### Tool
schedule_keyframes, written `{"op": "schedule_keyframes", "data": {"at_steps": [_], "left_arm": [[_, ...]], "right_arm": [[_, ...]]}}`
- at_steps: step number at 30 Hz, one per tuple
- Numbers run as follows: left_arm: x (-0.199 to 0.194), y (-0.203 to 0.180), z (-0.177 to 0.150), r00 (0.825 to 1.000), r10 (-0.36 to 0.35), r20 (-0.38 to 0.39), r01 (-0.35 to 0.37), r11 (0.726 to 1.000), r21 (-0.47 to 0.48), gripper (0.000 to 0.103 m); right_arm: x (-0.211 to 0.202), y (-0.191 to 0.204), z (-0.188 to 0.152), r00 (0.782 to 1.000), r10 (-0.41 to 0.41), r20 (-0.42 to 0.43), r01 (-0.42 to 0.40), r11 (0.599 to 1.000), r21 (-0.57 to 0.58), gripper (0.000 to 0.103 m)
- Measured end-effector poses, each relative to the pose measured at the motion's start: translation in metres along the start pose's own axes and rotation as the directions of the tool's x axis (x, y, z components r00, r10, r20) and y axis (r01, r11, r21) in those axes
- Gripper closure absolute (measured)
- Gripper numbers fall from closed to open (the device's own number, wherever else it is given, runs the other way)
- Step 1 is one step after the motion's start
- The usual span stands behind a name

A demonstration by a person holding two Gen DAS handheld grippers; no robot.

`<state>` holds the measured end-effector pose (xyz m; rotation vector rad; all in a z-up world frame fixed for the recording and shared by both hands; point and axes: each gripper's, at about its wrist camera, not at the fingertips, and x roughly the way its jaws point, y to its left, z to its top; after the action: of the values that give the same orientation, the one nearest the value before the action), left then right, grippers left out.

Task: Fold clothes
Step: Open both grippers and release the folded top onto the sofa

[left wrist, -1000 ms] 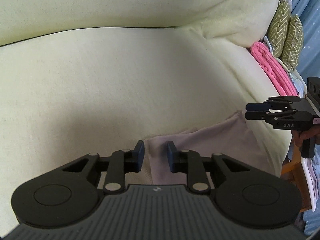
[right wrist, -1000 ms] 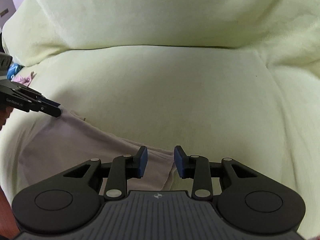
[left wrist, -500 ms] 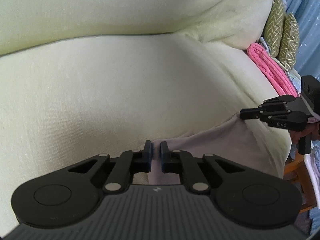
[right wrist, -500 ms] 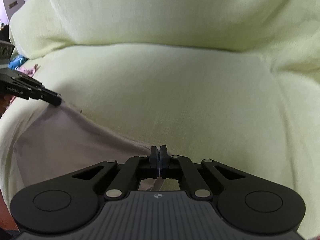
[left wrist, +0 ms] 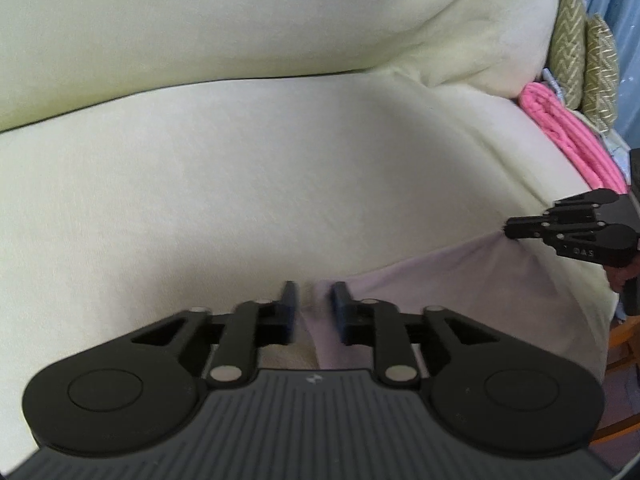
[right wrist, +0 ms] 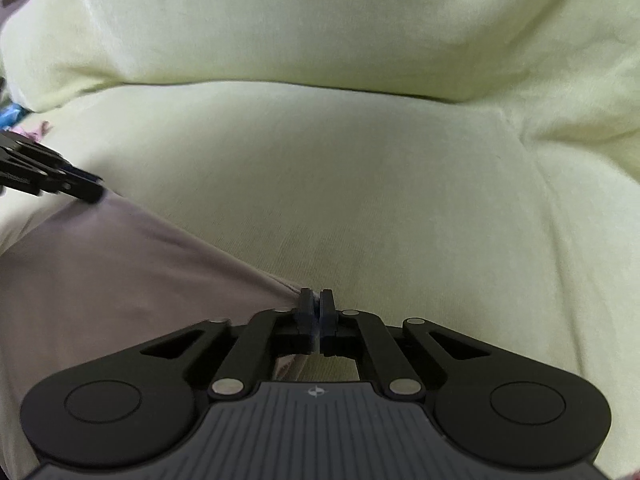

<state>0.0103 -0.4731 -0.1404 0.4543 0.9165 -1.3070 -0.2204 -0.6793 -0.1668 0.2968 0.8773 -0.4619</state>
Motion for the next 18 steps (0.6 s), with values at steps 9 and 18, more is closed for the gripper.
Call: {"op": "schedule_keyframes", "data": {"at_steps": [9,18], "left_arm": [[-0.005,-0.062,-0.008,0.999,-0.024,0.041,0.013,0.971,0.240,0.093],[0.034,-0.034,-0.025,0.991,0.012,0.130,-0.037,0.981,0.190,0.091]], "right_arm": [[-0.021,0.071,0.003,0.992,0.055,0.113,-0.035,0.984,-0.174,0.092],[0.014,0.043,-0.027,0.977,-0.034,0.211,0.042,0.999,-0.033,0.098]]}}
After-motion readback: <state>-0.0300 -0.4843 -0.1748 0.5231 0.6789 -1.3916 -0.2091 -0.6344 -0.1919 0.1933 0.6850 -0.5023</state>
